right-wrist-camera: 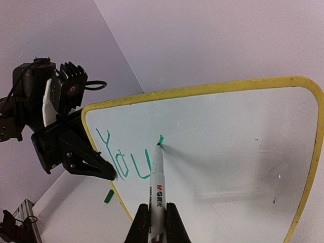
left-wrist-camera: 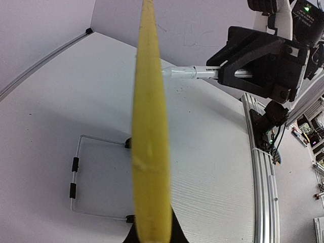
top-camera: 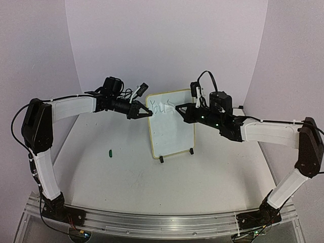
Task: Write a sentence on the whiteboard
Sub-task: Pick up the sentence from the whiteboard.
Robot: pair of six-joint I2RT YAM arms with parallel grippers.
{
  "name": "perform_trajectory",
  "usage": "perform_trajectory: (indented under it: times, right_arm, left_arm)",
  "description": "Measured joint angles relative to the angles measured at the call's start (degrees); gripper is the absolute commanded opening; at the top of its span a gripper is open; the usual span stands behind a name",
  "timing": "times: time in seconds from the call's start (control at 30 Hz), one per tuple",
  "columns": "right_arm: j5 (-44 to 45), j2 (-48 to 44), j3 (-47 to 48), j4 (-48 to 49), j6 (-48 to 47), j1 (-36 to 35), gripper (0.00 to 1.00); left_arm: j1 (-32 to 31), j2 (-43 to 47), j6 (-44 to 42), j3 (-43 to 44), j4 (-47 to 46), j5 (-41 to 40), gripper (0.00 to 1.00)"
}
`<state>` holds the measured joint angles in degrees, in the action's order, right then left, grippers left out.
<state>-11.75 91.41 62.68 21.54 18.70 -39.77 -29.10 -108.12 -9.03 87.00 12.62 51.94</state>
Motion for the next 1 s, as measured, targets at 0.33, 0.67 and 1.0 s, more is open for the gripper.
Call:
perform_trajectory:
  times: [0.33,0.67,1.0]
  right_arm:
    - [-0.59,-6.10,-3.66,-0.17,0.23,0.00,0.00]
    - [0.80,-6.05,-3.66,-0.26,0.03,0.00,0.00]
    - [1.57,-2.73,-2.88,-0.65,-0.61,0.28,0.00]
  left_arm:
    - [-0.02,0.00,-0.01,0.00,0.00,0.00,0.00]
    - [-0.11,0.00,-0.05,0.00,0.00,-0.02,0.00]
    - [-0.11,0.00,-0.11,0.00,0.00,-0.02,0.00]
